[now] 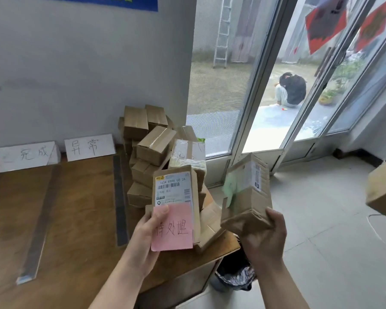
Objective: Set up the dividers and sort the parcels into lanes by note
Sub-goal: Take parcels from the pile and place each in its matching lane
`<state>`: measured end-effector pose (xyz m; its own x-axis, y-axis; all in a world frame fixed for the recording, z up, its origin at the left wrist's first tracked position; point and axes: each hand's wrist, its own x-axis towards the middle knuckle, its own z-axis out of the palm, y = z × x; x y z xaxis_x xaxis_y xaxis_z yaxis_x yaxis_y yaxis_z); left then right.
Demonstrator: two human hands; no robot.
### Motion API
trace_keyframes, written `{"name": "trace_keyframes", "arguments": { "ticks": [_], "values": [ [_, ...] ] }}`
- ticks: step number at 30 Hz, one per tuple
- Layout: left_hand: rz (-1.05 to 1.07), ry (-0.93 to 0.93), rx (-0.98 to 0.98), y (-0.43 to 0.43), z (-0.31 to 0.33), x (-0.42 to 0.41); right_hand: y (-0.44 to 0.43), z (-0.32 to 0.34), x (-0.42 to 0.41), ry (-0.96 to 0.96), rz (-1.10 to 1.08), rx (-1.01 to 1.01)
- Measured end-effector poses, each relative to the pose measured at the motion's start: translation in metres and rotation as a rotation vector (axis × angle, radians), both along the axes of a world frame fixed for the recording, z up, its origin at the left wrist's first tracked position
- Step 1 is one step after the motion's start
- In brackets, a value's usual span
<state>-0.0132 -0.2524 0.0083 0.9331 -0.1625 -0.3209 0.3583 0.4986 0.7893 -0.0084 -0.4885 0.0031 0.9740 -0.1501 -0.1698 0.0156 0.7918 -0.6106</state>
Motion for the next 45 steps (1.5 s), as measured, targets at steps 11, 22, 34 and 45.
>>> {"name": "trace_keyframes", "arguments": {
  "ticks": [11,22,34,45],
  "values": [
    [-0.08,-0.092,-0.225,0.014,0.033,-0.029,0.04,0.02,-0.014,-0.096,0.422,0.118],
    [0.265,-0.144,0.101,0.047,0.041,-0.083,0.095,0.036,-0.019,-0.102,0.488,-0.932],
    [0.582,-0.106,0.204,0.112,0.042,-0.146,0.191,0.028,-0.05,-0.106,0.483,-0.861],
    [0.742,-0.05,0.176,0.253,0.045,-0.226,0.337,0.045,-0.103,-0.146,0.565,-0.855]
  ]
}}
